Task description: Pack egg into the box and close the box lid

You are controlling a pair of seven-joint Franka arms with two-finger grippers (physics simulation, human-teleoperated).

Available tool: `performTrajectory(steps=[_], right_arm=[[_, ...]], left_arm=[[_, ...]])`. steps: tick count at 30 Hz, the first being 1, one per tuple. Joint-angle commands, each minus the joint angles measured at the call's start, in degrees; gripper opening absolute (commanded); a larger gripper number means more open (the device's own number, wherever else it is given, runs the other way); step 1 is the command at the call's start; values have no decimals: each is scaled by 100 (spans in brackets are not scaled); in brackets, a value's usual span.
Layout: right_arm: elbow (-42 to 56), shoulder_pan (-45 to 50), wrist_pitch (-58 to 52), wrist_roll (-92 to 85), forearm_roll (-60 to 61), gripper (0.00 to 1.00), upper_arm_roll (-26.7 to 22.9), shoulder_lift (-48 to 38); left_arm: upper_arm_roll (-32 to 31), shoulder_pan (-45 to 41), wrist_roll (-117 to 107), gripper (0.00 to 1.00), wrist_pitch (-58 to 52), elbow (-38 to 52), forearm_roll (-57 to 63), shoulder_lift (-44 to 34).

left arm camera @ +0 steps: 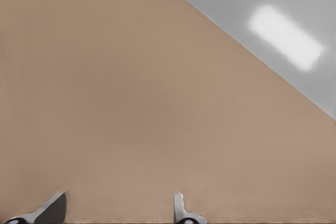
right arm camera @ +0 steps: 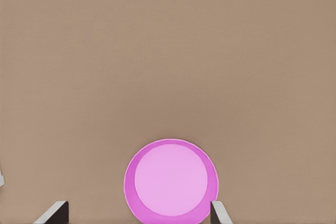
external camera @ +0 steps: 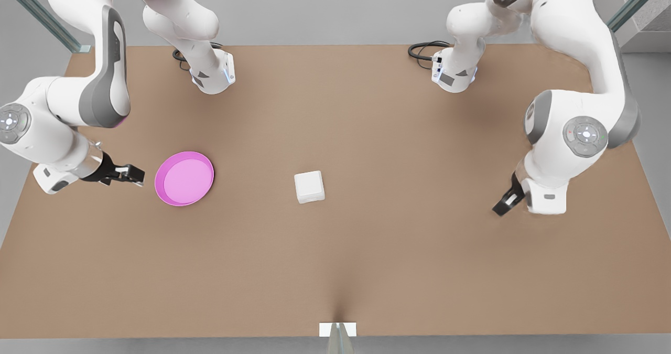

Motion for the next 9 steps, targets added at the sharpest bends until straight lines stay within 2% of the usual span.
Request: performTrajectory(steps=[1, 2, 3, 4, 9], right_arm=[[-34, -29, 33, -165, 8, 100, 2, -30], [-69, -29, 42, -165, 8, 100, 2, -39], [-122, 15, 130, -165, 8, 100, 2, -13], [-122, 33, 148, -165, 8, 100, 2, 14], [177, 24, 95, -191, 52, 100, 2, 23]], left_arm=[[-8, 283, 4708, 100, 749, -1658, -857, -1444], [-8, 283, 5156, 100, 1692, -2207, -848, -1465], [-8, 213, 5156, 100, 1640, -1266, -655, -462], [-17, 213, 5138, 100, 1648, -1274, -356, -365], [-25, 81, 5130, 100, 1640, -1221, -356, -233]])
